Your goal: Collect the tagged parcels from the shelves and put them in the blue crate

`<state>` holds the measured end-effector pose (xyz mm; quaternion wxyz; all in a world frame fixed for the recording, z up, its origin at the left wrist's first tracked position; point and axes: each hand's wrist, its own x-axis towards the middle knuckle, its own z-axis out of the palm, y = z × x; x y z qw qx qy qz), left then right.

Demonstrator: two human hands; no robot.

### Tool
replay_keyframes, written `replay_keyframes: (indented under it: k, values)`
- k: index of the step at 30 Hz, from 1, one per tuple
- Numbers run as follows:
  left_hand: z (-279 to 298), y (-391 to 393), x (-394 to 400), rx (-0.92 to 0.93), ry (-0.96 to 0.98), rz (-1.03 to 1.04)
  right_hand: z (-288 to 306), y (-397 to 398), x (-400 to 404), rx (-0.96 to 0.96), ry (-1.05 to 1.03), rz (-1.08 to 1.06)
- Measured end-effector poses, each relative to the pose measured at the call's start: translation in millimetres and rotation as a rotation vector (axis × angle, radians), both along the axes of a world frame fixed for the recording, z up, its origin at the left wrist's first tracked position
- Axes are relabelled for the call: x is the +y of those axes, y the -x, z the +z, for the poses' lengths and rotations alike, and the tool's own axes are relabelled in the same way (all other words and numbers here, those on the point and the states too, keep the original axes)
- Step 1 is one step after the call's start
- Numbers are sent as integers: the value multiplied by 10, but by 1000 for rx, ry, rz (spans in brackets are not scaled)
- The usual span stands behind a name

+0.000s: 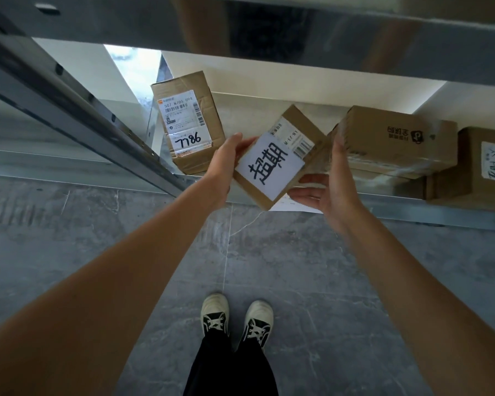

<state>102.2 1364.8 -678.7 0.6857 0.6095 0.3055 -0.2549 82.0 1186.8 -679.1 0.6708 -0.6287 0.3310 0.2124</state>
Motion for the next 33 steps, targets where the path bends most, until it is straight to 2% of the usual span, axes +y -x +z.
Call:
replay_keyframes:
  k: [3, 6, 8, 10, 12, 15, 18, 24, 33]
  values:
    - [83, -7, -33, -35, 29, 30, 51, 215, 48, -8, -14, -94]
    - [197, 63, -98, -33, 45, 280, 65, 476, 148, -2, -92, -304]
    - [173, 180, -109, 33, 49, 363, 71, 584, 208, 20, -51, -390]
    - [113, 364, -117, 70, 26, 342, 74, 633, 213, 22, 141, -367]
    - [42, 518, -84, 58, 31, 312, 115, 661, 212, -15, 247, -313]
    - [27, 613, -8, -36, 68, 275, 150, 733, 236, -102, 271, -200]
    - [157, 707, 28, -98, 17, 133, 270, 871, 311, -126, 248, -165]
    - [1000, 1080, 120, -152, -38, 38, 1050, 1249, 443, -215, 228, -117]
    - [2279, 1565, 225, -189, -28, 5, 2245, 1632, 565, -198, 261, -94]
